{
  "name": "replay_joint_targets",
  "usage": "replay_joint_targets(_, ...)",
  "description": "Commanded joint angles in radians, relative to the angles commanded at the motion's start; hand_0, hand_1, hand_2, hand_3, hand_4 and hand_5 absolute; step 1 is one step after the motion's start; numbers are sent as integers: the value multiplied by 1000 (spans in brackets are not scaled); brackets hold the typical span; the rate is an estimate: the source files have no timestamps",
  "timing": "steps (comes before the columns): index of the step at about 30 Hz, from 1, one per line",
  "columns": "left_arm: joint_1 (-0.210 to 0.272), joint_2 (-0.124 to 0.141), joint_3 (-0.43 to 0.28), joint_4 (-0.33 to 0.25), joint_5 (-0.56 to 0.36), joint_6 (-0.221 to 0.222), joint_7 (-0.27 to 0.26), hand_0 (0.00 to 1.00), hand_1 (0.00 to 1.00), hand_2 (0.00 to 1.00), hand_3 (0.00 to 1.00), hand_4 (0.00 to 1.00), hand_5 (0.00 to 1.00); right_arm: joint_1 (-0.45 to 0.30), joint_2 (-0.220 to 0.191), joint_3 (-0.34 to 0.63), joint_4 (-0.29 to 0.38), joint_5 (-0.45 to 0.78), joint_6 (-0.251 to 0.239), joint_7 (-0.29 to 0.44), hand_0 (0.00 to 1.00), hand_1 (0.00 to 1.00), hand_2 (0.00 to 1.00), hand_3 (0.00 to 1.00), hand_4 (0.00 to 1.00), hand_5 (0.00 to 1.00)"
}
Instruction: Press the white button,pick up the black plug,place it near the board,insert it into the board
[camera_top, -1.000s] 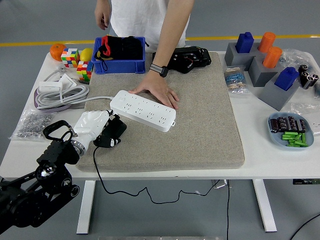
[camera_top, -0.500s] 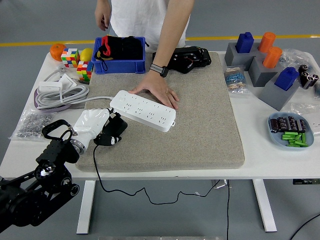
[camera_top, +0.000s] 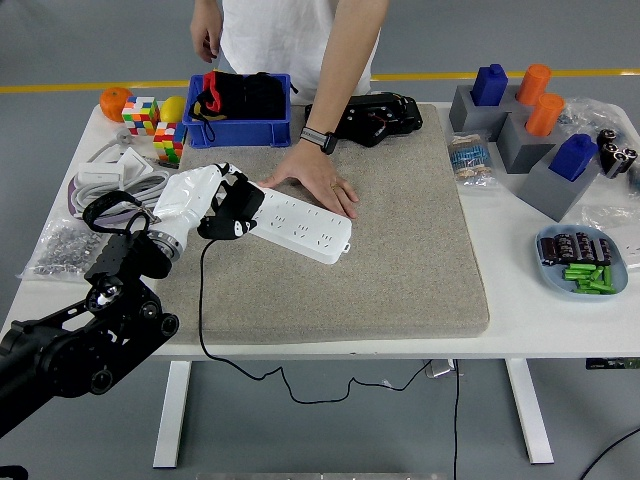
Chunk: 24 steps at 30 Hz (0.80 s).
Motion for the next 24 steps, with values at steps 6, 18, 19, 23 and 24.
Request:
replay_joint_targets(6,-56,-43,26,96,25,-25,42,214,273,289,568,467,2,0,-1,-1,-2,1,0,0,698,632,646,581,701,366)
replay_joint_targets(18,-72,-67,63,162,45,-54,86,208,267,286,566,479,2,0,1,-1,-2,2,0,0,696,631,645,581,696,355)
replay_joint_targets(19,-72,-67,64,161,46,-54,87,208,267,286,566,479,2,0,2,0,-3,2,0,-1,696,631,645,581,696,355)
replay_joint_targets(23,-73,-70,67,156,49,-56,95,207,265,284,567,479,2,1,1,1,-2,2,0,0,696,630,644,580,692,347)
replay_joint_targets(24,-73,-71,68,153,49,-57,98,207,265,284,567,479,2,1,1,2,-2,2,0,0,696,630,644,580,692,347)
